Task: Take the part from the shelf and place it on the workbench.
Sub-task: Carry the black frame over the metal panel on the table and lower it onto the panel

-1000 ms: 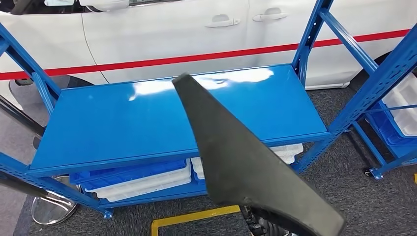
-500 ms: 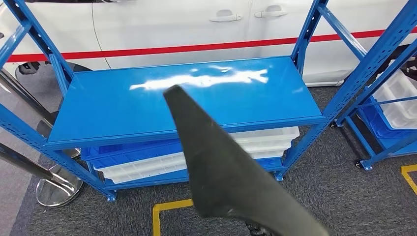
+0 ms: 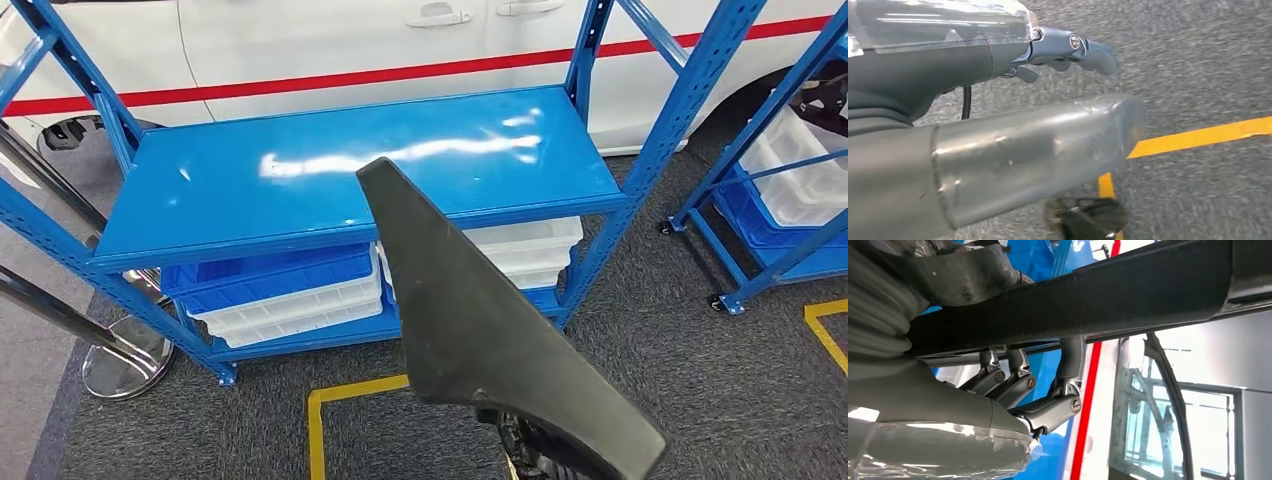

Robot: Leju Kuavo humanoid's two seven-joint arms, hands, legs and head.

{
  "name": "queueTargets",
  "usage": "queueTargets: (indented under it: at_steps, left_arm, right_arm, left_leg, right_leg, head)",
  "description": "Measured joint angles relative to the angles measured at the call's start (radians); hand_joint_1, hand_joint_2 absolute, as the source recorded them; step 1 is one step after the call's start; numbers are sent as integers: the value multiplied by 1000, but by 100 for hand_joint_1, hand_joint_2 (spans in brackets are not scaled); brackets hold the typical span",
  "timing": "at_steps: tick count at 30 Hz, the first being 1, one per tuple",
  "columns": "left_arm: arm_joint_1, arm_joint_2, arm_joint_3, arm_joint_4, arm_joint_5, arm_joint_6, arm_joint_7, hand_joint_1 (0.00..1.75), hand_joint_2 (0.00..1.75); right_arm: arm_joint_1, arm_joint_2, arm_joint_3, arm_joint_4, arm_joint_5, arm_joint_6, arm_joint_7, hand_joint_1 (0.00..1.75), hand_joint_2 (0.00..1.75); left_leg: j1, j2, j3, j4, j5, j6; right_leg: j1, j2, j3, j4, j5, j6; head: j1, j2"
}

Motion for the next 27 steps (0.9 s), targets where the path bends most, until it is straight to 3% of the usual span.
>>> queueTargets:
  at_steps: [1, 2, 3, 5, 6, 8, 9, 11, 12, 16, 20, 22, 23, 24, 26, 27]
  left_arm:
    - [-1, 0, 1, 0, -1, 0, 0, 0, 0]
    - [-2, 0, 2, 0, -3, -1, 1, 0, 0]
    - [-2, 0, 2, 0, -5, -2, 1, 0, 0]
    - [-3, 0, 4, 0, -10, -4, 1, 0, 0]
    - [-4, 1, 5, -1, -13, -5, 0, 0, 0]
    - [-4, 1, 8, -3, -16, -6, -4, 0, 0]
    - [-4, 2, 9, -3, -17, -7, -5, 0, 0]
    - [-2, 0, 12, -3, -20, -8, -6, 0, 0]
    - [-2, -1, 13, -3, -21, -8, -6, 0, 0]
    - [0, -3, 17, -3, -23, -9, -4, 0, 0]
    - [0, -3, 17, -3, -23, -9, -4, 0, 0]
    - [0, -3, 19, -3, -24, -9, -3, 0, 0]
    - [0, -4, 21, -3, -25, -9, -1, 0, 0]
    - [0, -4, 26, -3, -27, -9, 2, 0, 0]
    - [-4, -5, 34, -3, -31, -9, 8, 0, 0]
    - [-6, -5, 37, -3, -33, -9, 10, 0, 0]
  right_arm:
    - [1, 0, 0, 0, -2, -4, 2, 175, 175]
    - [2, 0, 0, 0, -6, -7, 5, 175, 175]
    - [3, 0, 0, 0, -11, -9, 8, 175, 175]
    - [6, -1, 0, 0, -25, -10, 11, 175, 175]
    - [7, -1, 0, 0, -34, -9, 11, 175, 175]
    - [6, -3, 1, 0, -56, -7, 7, 175, 175]
    - [6, -4, 2, 0, -68, -6, 4, 175, 175]
    - [9, -5, 3, -1, -87, -5, -4, 175, 175]
    - [11, -6, 3, -1, -94, -5, -7, 175, 175]
    - [16, -11, 3, -2, -114, -4, -14, 175, 175]
    - [17, -11, 4, -2, -116, -4, -14, 175, 175]
    - [20, -13, 4, -2, -120, -3, -15, 175, 175]
    - [22, -14, 4, -2, -124, -3, -17, 175, 175]
    - [23, -14, 4, -2, -130, -4, -20, 175, 175]
    - [25, -16, 5, 0, -142, -5, -25, 175, 175]
    - [26, -16, 5, 0, -146, -5, -26, 175, 175]
  left_leg:
    - [0, 0, -7, 55, -25, -1]
    - [0, 0, -1, 87, -22, 0]
    - [0, -1, 20, 89, 2, 3]
    - [-3, -9, 111, -5, 59, 17]
    - [-6, -25, 172, -84, 64, 29]
    - [-12, -50, 257, -212, 38, 44]
    - [-15, -52, 274, -245, 28, 48]
    - [-13, -34, 273, -264, 42, 52]
    - [-11, -23, 270, -270, 52, 57]
    - [-8, 13, 248, -272, 72, 65]
    - [-9, 17, 246, -271, 73, 65]
    - [-8, 27, 239, -267, 75, 63]
    - [-7, 36, 233, -262, 76, 61]
    - [-7, 51, 223, -247, 72, 52]
    - [-6, 83, 212, -218, 61, 29]
    - [-5, 85, 208, -204, 51, 16]
  right_leg:
    - [2, 0, -17, 2, 11, 0]
    - [4, 0, -34, 5, 21, 0]
    - [6, 0, -51, 7, 31, 1]
    - [10, 4, -77, 11, 49, 3]
    - [13, 8, -86, 13, 57, 7]
    - [13, 16, -95, 13, 75, 17]
    - [12, 19, -97, 11, 84, 23]
    - [9, 29, -101, 11, 95, 35]
    - [9, 30, -109, 26, 83, 41]
    - [1, 20, -177, 199, -42, 58]
    - [0, 20, -185, 221, -54, 59]
    - [-3, 18, -194, 264, -70, 64]
    - [-7, 15, -184, 268, -69, 69]
    - [-9, -6, -141, 219, -57, 72]
    - [-10, -29, -56, 87, -17, 55]
    - [-9, -34, -28, 35, -4, 41]
  head:
    - [0, 0]
    - [0, 0]
    - [0, 0]
    - [0, 0]
    - [0, 0]
    - [0, 0]
    - [0, 0]
    - [0, 0]
    - [1, 0]
    - [1, 0]
    - [1, 0]
    - [1, 0]
    - [1, 0]
    - [1, 0]
    - [0, 0]
    - [0, 0]
